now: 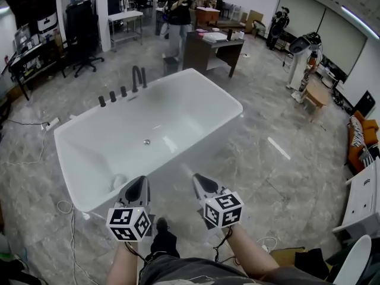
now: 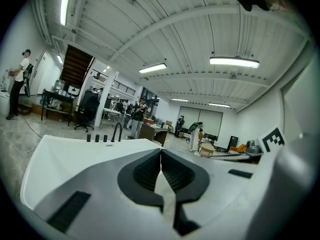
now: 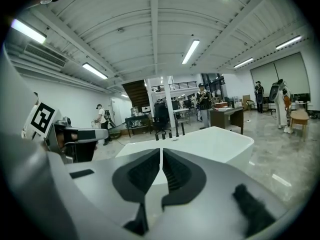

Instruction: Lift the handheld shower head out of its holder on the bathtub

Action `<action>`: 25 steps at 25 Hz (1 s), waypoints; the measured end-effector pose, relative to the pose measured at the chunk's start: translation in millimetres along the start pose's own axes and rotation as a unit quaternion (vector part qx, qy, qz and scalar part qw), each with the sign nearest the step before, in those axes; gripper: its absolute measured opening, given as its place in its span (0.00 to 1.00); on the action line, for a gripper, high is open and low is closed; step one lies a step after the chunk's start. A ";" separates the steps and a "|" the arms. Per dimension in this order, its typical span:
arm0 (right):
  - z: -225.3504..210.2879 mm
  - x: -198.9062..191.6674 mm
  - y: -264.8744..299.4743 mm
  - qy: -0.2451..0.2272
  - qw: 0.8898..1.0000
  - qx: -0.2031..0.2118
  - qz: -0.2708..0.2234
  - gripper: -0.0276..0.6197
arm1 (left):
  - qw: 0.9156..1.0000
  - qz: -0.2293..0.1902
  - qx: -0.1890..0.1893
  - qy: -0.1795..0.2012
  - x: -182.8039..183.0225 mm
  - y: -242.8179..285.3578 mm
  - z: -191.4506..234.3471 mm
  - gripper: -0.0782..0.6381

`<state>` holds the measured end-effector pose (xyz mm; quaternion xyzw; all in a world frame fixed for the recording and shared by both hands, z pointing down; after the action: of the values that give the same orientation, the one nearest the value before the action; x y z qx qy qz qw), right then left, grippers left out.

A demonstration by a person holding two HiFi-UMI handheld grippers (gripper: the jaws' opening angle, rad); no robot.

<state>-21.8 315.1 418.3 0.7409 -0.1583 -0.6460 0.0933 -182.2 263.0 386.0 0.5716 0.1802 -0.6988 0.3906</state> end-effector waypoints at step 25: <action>-43.5 100.6 247.6 -0.002 0.999 -0.051 0.016 0.09 | 0.999 0.019 -0.005 -0.039 65.3 164.4 189.3 0.13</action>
<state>4.5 45.6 416.3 0.7310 -0.1368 -0.6535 0.1409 -185.8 5.1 409.9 0.5457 0.1575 -0.7120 0.4129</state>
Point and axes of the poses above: the fingertips, and each gripper's own axes: y forward along the fingers, z to its left, x out of its top, the point moved 1 cm from there along -y, backward along the fingers, and after that the axes turned 3 degrees about -x, right-handed, at the moved point
